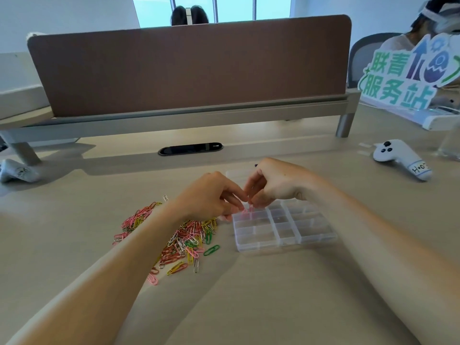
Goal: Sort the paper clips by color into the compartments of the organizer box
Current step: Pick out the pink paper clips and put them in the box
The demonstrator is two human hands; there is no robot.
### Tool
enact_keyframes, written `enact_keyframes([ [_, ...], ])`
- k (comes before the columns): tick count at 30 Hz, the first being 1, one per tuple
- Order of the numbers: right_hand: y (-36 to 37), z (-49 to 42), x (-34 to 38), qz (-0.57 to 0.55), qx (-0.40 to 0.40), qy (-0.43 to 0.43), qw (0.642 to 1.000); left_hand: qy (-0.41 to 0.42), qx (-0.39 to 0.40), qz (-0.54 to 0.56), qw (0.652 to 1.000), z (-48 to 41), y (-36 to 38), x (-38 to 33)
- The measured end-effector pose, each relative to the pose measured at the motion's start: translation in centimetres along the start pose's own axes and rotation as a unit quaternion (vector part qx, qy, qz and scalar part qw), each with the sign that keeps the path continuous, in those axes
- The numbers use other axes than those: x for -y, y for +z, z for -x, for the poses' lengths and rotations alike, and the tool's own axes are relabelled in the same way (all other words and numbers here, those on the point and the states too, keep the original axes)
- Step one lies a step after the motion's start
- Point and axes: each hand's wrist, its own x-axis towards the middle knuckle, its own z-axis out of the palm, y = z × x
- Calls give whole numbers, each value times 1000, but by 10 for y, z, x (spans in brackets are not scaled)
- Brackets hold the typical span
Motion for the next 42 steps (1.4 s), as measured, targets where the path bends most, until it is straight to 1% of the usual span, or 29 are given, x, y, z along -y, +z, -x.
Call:
enact_keyframes([
  [4, -1, -1, -3, -23, -7, 10, 1000, -4, -43, 30, 999, -3, 8, 2],
  [7, -5, 2, -2, -10, -39, 5, 999, -13, -64, 53, 996, -1, 2, 1],
  [9, -9, 3, 2, 5, -67, -10, 998, -18, -90, 44, 995, 4, -12, 0],
  [11, -9, 4, 9, 2, -78, -28, 997, -21, -110, 24, 993, 13, -30, 2],
  [12, -7, 3, 14, 6, -73, -39, 997, -25, -105, 2, 994, 19, -39, 5],
  [13, -2, 2, 21, 20, -62, -51, 997, -34, -83, -33, 995, 25, -46, 10],
  [16, 20, -7, 42, 98, -4, -83, 992, -87, 41, -122, 988, 40, -56, 25],
  [17, 30, -12, 51, 129, 13, -95, 987, -103, 67, -142, 982, 46, -58, 30],
  [19, 46, -19, 58, 181, 21, -116, 976, -116, 94, -166, 975, 47, -56, 36],
  [22, 64, -29, 63, 220, 16, -146, 964, -125, 120, -175, 969, 48, -57, 44],
  [24, 73, -35, 63, 236, 17, -159, 958, -125, 133, -181, 966, 47, -58, 48],
  [28, 82, -42, 60, 252, 20, -168, 953, -121, 132, -160, 971, 46, -57, 56],
  [31, 83, -46, 58, 254, 12, -172, 952, -109, 124, -166, 972, 47, -59, 60],
  [34, 80, -47, 55, 232, 1, -169, 958, -105, 128, -152, 974, 50, -63, 60],
  [38, 73, -47, 55, 213, -2, -162, 964, -110, 113, -133, 978, 53, -66, 57],
  [42, 68, -43, 55, 189, 30, -147, 970, -126, 153, -139, 970, 51, -59, 53],
])
